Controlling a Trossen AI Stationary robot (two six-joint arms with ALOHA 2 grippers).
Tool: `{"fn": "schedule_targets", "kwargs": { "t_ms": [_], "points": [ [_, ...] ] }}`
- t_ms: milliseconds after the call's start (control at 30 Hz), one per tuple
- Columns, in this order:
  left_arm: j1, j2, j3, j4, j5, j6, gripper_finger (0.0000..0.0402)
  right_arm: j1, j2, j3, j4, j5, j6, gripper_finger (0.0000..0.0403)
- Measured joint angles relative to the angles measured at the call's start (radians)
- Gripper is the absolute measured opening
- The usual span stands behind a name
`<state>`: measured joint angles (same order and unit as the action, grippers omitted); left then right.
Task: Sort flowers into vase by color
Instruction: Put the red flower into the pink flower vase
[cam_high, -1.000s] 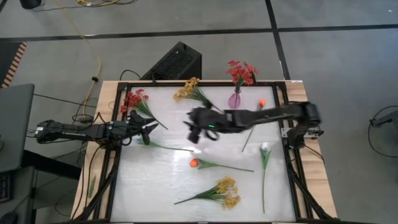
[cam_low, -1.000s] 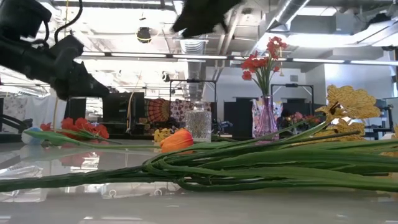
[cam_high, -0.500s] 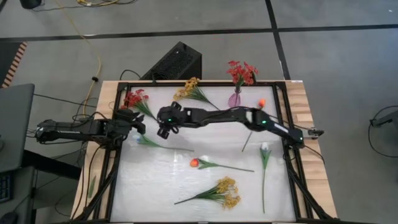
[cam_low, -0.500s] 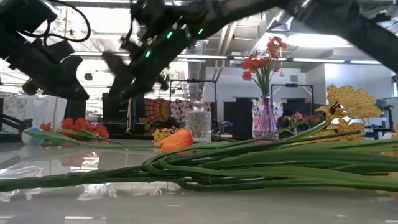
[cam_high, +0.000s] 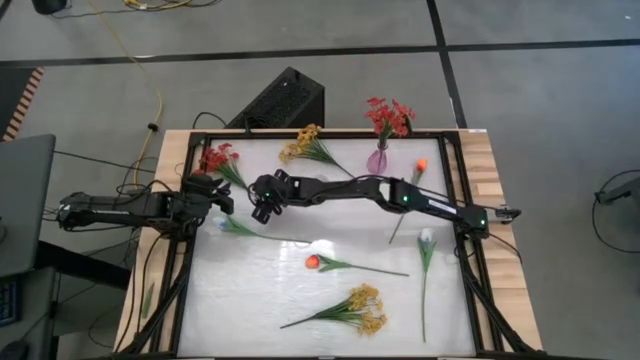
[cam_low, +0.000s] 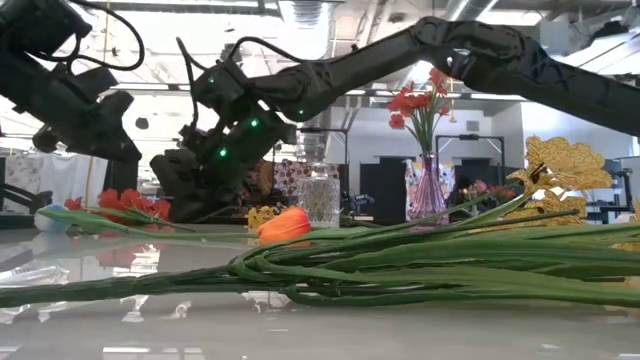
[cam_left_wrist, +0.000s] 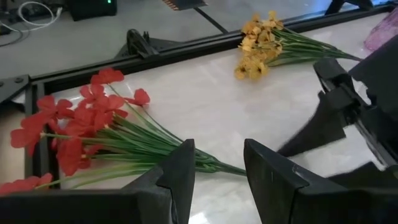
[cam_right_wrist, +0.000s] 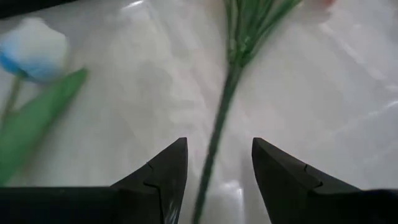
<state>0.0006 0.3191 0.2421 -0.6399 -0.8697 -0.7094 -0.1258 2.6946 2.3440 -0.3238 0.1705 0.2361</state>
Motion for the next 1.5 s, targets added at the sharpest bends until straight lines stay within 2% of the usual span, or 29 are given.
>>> {"fn": "schedule_targets", "kwargs": {
  "t_ms": [67, 300, 400, 567, 600, 733, 833, 933, 1100, 1200, 1267, 1333, 1433, 1500],
  "points": [
    [0.0, 0.0, 0.0, 0.001, -0.002, 0.002, 0.0126, -0.002, 0.013, 0.002, 0.019, -0.037, 0.015, 0.0204],
    [0.0, 0.0, 0.0, 0.002, -0.004, 0.005, 0.0125, -0.001, 0.065, 0.007, 0.015, -0.026, 0.015, 0.0193],
    [0.0, 0.0, -0.001, 0.002, -0.003, 0.005, 0.0125, 0.002, 0.067, 0.006, -0.01, 0.004, 0.001, 0.0152],
    [0.0, 0.0, -0.001, 0.002, -0.004, 0.006, 0.0125, 0.005, 0.045, 0.015, -0.049, 0.016, -0.024, 0.0035],
    [0.0, 0.0, -0.001, 0.002, -0.004, 0.006, 0.0125, 0.005, 0.035, 0.011, -0.058, 0.015, -0.028, 0.0024],
    [0.0, 0.0, -0.001, 0.005, 0.01, 0.006, 0.0125, -0.004, -0.019, 0.001, -0.115, 0.005, -0.019, 0.0023],
    [-0.001, -0.001, -0.002, 0.043, 0.089, 0.036, 0.0125, -0.025, -0.083, 0.001, -0.149, 0.036, -0.02, 0.0022],
    [-0.013, -0.001, -0.003, 0.16, 0.217, 0.14, 0.0125, -0.053, -0.169, 0.007, -0.18, 0.109, -0.023, 0.0021],
    [-0.073, -0.001, -0.087, 0.485, 0.453, 0.336, 0.0125, -0.068, -0.29, 0.004, -0.277, 0.178, -0.079, 0.0021],
    [-0.097, -0.002, -0.145, 0.647, 0.506, 0.394, 0.0125, -0.06, -0.369, 0.0, -0.345, 0.201, -0.112, 0.0017],
    [-0.106, -0.001, -0.17, 0.708, 0.526, 0.399, 0.0125, -0.052, -0.441, -0.049, -0.361, 0.221, -0.127, 0.0017],
    [-0.109, -0.001, -0.179, 0.717, 0.537, 0.396, 0.0125, -0.045, -0.526, -0.153, -0.355, 0.245, -0.13, 0.0017],
    [-0.115, -0.001, -0.179, 0.703, 0.547, 0.375, 0.0125, -0.037, -0.685, -0.407, -0.255, 0.27, -0.111, 0.0017],
    [-0.122, -0.001, -0.179, 0.699, 0.553, 0.367, 0.0125, -0.03, -0.815, -0.61, -0.114, 0.257, -0.06, 0.0017]
  ]
}}
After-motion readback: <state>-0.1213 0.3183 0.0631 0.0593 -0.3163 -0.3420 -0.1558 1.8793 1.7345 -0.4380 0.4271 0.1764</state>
